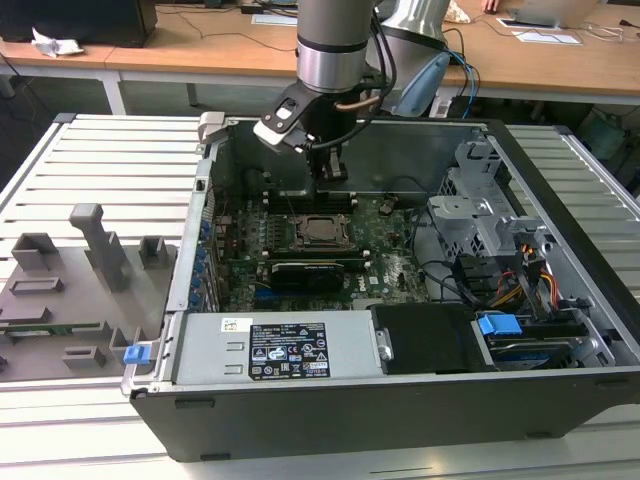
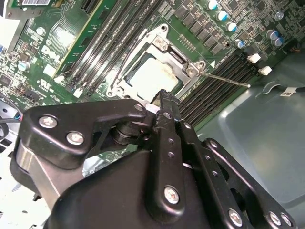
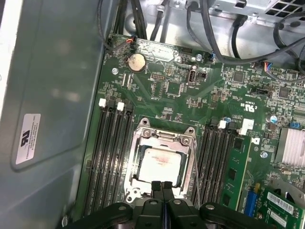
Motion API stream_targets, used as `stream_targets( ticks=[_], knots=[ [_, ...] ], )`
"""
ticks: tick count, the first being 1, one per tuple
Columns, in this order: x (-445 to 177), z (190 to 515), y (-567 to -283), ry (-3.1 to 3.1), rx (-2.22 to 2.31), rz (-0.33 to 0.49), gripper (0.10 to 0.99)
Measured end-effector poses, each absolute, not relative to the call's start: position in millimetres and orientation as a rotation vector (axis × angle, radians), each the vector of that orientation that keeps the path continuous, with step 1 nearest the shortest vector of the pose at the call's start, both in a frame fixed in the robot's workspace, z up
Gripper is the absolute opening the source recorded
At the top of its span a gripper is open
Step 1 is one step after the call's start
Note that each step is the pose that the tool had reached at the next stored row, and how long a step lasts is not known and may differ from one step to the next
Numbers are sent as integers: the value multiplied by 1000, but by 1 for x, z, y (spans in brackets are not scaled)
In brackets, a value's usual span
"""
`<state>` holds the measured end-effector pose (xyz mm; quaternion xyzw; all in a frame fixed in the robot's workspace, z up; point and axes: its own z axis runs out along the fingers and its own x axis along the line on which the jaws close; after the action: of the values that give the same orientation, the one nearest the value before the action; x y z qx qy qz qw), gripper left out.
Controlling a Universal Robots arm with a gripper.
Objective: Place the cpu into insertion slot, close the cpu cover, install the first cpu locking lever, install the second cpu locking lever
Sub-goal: 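Install the first cpu locking lever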
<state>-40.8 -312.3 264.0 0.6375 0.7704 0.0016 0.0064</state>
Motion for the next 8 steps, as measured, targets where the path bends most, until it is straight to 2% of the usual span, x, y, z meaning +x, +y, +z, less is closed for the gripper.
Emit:
stream_targets(
  ticks=[8],
  knots=[
    [-41, 264, -312, 2491, 1894, 6, 106]
  ],
)
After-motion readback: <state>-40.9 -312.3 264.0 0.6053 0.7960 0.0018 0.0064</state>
